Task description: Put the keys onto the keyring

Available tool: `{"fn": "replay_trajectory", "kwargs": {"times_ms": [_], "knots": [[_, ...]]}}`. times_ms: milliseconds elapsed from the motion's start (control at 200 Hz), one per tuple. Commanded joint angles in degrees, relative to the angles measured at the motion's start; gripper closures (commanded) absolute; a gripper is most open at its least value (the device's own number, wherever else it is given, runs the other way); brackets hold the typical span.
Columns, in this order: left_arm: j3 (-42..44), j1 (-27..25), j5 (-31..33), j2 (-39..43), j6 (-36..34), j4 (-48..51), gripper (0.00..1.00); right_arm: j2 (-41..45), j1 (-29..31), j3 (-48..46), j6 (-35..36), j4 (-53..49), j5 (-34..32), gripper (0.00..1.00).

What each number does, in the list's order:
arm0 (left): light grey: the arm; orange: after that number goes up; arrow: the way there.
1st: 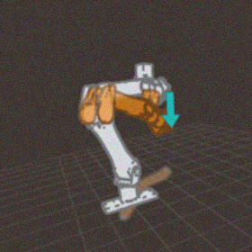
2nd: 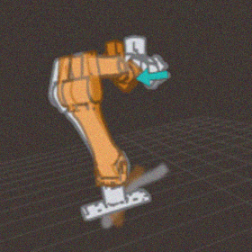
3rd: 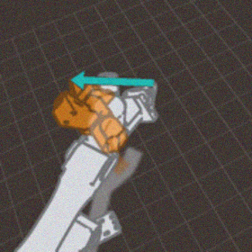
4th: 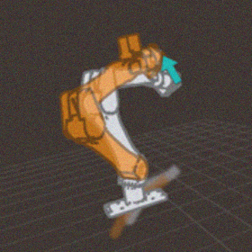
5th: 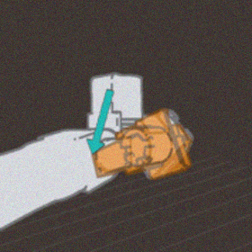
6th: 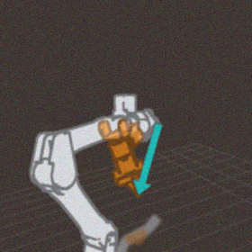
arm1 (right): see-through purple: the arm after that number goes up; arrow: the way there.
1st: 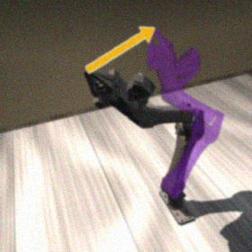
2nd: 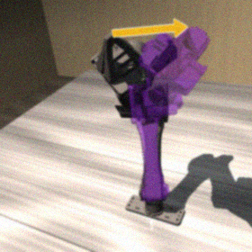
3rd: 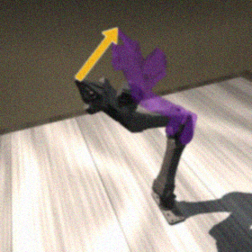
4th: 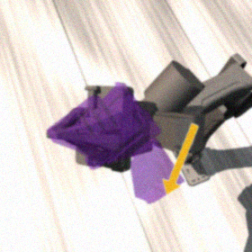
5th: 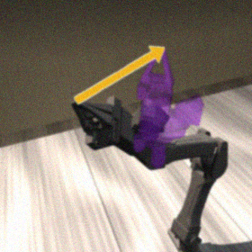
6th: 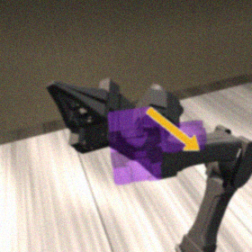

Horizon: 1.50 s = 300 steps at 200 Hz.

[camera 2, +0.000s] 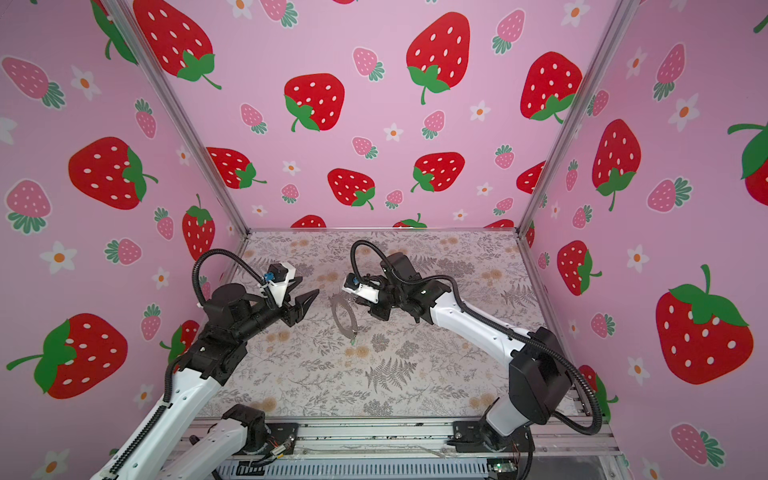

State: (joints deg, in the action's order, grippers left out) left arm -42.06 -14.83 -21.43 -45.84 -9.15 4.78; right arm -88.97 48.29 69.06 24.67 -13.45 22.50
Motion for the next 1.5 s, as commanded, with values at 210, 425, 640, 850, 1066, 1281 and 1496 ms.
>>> {"fn": "replay_trajectory", "kwargs": {"times_ms": [210, 425, 640, 850, 1066, 1281, 1496], "knots": [[4.9, 0.3, -0.7, 0.9, 4.4, -0.7, 0.36, -1.8, -5.5, -10.3, 1.4, 4.6, -0.2, 1.0], [5.1, 0.2, -0.8, -2.6, 3.8, -2.3, 0.36, -3.4, -9.1, -12.2, 7.0, 0.1, -7.6, 1.0], [2.7, 0.2, -2.2, -10.4, 2.7, -4.1, 0.36, -8.8, -9.4, -11.5, 12.6, -4.7, -16.6, 1.0], [-0.8, 0.3, -4.0, -16.5, 0.9, -3.7, 0.35, -13.5, -9.6, -10.8, 12.3, -8.0, -22.0, 1.0], [0.0, 0.4, -4.0, -17.7, 0.8, -4.0, 0.35, -14.1, -9.8, -11.5, 12.2, -6.2, -23.1, 0.98], [1.1, 0.4, -2.8, -16.9, 1.7, -4.1, 0.33, -12.9, -10.1, -12.1, 13.6, -5.8, -24.6, 0.68], [2.9, 2.4, 7.6, -11.8, 4.2, -3.7, 0.27, 0.2, -11.9, -17.2, 10.8, 2.2, -25.5, 0.01]]}}
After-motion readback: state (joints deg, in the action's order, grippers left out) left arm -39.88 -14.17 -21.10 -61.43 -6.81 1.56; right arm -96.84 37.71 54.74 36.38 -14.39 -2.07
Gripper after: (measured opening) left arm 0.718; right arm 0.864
